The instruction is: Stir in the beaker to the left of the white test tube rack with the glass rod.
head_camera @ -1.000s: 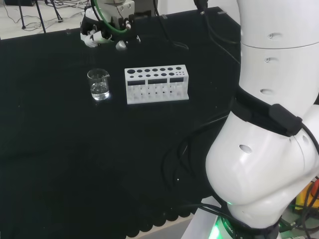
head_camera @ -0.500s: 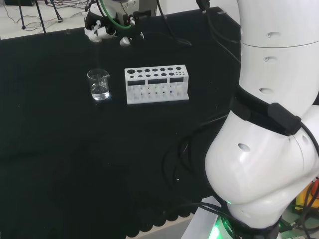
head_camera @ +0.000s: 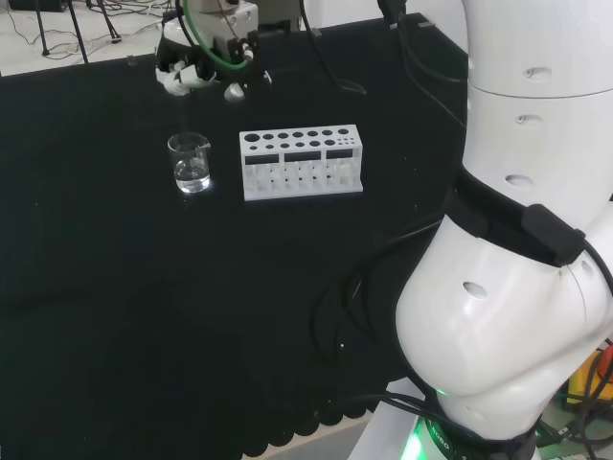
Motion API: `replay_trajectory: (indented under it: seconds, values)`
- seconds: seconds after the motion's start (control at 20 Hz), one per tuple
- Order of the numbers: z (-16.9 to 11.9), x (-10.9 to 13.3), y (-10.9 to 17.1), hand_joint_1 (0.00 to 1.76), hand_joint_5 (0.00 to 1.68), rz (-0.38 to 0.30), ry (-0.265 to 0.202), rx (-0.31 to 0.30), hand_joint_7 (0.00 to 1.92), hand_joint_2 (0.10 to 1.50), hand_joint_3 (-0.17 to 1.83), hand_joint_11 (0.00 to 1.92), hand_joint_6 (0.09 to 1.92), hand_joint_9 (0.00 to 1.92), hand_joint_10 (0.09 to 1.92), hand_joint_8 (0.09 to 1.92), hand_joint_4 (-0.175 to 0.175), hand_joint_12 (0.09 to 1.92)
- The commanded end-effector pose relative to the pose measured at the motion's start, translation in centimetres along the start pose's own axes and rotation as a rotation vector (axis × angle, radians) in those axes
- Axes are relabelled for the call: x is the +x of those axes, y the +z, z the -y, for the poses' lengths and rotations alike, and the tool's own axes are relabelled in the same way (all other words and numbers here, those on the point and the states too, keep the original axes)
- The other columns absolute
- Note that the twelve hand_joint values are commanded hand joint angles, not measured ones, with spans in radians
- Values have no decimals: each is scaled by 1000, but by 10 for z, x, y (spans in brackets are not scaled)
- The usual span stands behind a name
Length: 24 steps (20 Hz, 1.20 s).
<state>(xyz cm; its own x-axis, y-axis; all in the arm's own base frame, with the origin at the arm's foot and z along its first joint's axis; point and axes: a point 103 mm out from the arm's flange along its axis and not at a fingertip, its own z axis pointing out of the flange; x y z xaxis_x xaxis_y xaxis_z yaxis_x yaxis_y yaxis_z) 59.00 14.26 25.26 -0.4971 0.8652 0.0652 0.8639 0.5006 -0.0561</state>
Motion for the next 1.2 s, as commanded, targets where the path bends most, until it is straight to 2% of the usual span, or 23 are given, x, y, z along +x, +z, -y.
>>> replay_trajectory:
  seconds: [0.05, 0.25, 0.4, 0.6, 0.85, 1.05, 1.2]
  values:
    - [-10, 13, 1, 1283, 1038, 12, -35, -3, 992, 1112, -1, 1646, 608, 1613, 954, 1317, -175, 901]
    - [-27, 8, 1, 1283, 1038, 19, -64, -17, 991, 1112, -1, 1646, 608, 1613, 953, 1318, -175, 901]
    - [-31, -5, -1, 1283, 1038, 19, -63, -25, 991, 1112, -1, 1646, 608, 1613, 953, 1319, -175, 901]
    - [-25, -15, -6, 1283, 1038, 17, -41, -30, 990, 1112, -1, 1646, 608, 1613, 952, 1320, -175, 901]
    - [-1, -24, -4, 1282, 1037, -1, -12, -21, 990, 1113, 0, 1646, 610, 1614, 952, 1319, -175, 901]
    - [9, -21, -3, 1283, 1037, -11, -1, -18, 989, 1113, 0, 1645, 609, 1613, 951, 1320, -175, 901]
    - [10, -11, -3, 1283, 1037, -24, -16, -11, 989, 1113, 0, 1645, 609, 1613, 951, 1320, -175, 901]
